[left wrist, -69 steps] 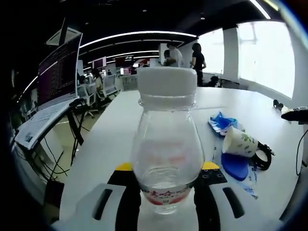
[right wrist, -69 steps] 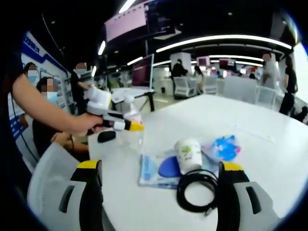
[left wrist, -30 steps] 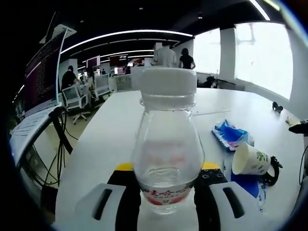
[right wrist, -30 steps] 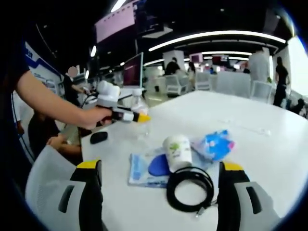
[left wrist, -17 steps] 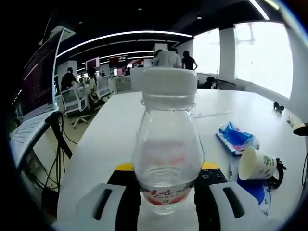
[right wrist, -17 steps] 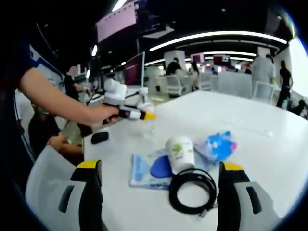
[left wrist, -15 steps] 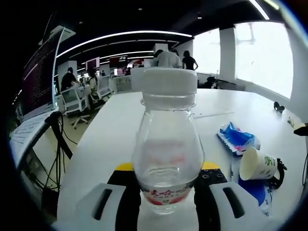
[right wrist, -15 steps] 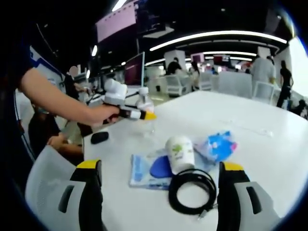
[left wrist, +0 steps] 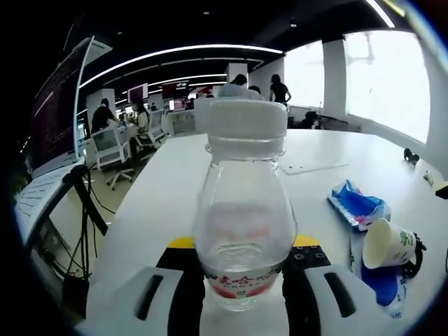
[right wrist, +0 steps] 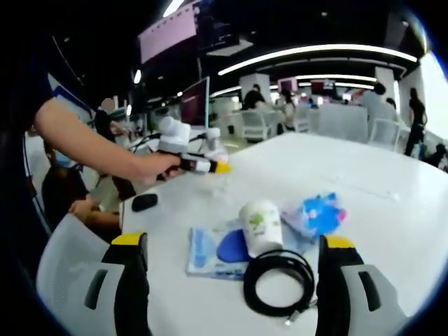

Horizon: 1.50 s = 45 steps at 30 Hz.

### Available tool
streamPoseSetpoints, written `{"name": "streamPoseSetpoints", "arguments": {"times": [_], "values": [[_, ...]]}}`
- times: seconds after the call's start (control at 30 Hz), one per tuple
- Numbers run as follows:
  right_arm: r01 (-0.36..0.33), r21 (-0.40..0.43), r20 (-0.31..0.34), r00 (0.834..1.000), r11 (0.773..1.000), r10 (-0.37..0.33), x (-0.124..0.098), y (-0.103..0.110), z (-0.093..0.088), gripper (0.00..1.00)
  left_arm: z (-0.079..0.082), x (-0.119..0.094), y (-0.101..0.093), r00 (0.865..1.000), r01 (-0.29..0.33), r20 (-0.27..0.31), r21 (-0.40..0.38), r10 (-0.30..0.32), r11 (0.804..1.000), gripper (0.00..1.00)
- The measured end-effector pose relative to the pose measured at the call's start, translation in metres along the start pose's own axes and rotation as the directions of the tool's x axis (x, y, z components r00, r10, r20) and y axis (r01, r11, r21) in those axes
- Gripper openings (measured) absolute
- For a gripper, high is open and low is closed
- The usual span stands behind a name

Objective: Arrange the tabletop items into an orderly group along one side of the table until the central work area is clear of visible clutter.

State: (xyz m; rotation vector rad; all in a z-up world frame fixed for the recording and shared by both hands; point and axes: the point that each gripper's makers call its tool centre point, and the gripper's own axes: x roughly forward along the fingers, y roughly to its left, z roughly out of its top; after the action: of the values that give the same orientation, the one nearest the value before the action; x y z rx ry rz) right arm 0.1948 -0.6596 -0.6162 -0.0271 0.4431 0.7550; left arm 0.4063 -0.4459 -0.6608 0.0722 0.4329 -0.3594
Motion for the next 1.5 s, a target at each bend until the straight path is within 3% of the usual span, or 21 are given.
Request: {"name": "streamPoseSetpoints", "arguments": {"times": [0.8,0.97,1.5], "values": [[-0.007,-0.002,-0.013,1.000,1.000,0.007,0.002,-0.003,-0.008,1.00,0.004,0.030,0.019,1.000,-0.026,-0.007,-0.023,0.026,0.999,0.41],[0.001,0.002,-0.010,1.000,1.000,-0.001,0.001,-0.005,-0.007,1.00,0.006,0.034,0.025,1.000,-0.028,0.004,-0.071,0.028,0.997,0.42],[0.011,0.008,-0.012,1.000,1.000,-0.011,-0.001,-0.005,-0.008,1.00,0.010,0.035,0.019,1.000,-0.001,-0.002,-0.040,0.001,0.999,0.43]]}}
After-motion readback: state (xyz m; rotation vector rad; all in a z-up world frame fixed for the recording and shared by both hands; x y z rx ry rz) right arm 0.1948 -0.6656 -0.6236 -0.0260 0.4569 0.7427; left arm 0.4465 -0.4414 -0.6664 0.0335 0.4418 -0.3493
